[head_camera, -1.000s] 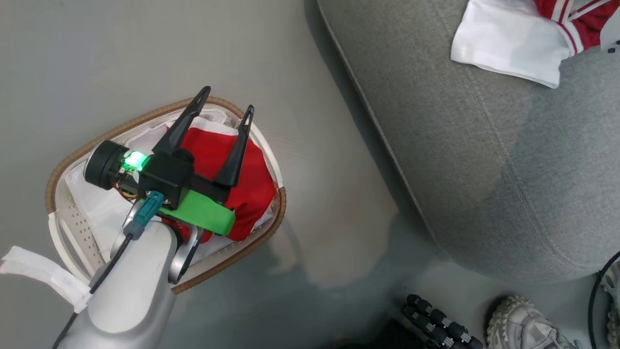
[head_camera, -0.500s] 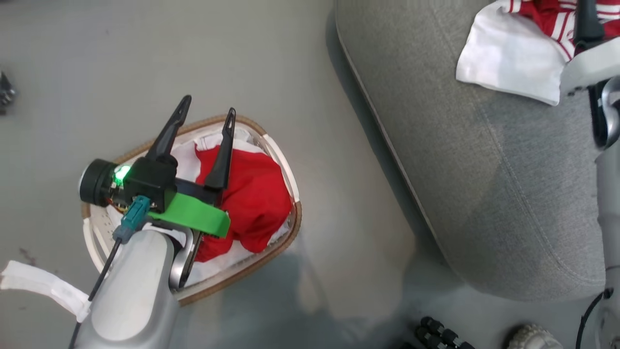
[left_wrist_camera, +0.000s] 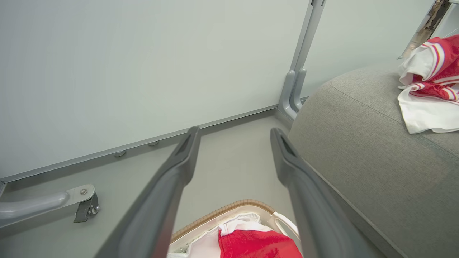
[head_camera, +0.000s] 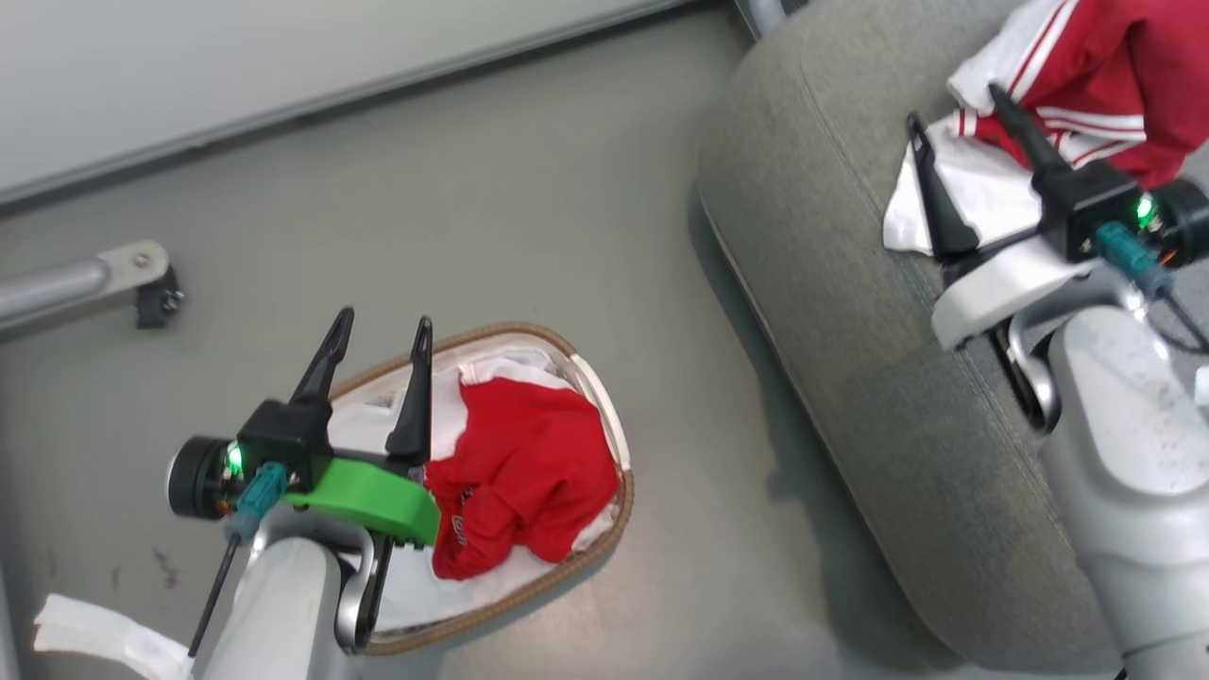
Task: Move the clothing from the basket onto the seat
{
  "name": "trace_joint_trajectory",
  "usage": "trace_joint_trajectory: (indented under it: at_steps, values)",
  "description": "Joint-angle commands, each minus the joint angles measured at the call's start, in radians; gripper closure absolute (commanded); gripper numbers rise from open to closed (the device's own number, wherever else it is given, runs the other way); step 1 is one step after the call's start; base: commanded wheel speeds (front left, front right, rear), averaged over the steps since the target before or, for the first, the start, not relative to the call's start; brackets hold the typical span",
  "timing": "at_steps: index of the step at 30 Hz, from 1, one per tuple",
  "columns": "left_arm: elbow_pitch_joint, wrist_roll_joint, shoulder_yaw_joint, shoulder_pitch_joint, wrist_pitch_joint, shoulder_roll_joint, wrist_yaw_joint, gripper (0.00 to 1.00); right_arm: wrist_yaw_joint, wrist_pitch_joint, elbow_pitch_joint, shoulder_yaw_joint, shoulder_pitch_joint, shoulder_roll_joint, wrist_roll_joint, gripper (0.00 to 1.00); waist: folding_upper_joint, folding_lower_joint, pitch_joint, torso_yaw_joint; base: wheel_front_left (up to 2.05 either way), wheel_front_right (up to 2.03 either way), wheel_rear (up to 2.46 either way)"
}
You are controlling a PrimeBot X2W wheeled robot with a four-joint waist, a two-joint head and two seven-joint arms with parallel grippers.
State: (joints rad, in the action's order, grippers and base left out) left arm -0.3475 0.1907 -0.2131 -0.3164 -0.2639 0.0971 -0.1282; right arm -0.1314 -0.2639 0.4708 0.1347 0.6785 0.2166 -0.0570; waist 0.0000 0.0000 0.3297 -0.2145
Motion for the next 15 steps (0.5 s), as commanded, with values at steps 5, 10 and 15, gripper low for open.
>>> trace_joint_trajectory:
  at_steps: [5, 10, 15]
  values:
    - [-0.033, -0.013, 0.062, 0.072, -0.001, -0.018, -0.004, 0.00, 0.001, -0.001, -0.007, 0.031, -0.099, -0.022, -0.061, 0.00, 0.0000, 0.0000, -0.154, 0.107, 0.00, 0.00, 0.00]
    - [-0.062, -0.016, 0.125, 0.120, -0.001, -0.036, 0.003, 0.00, 0.001, -0.001, -0.004, 0.043, -0.187, -0.057, -0.108, 0.00, 0.0000, 0.0000, -0.207, 0.149, 0.00, 0.00, 0.00]
    - [-0.081, -0.030, 0.168, 0.166, -0.001, -0.040, 0.010, 0.00, 0.001, -0.001, -0.003, 0.047, -0.275, -0.086, -0.130, 0.00, 0.0000, 0.0000, -0.247, 0.175, 0.00, 0.00, 0.00]
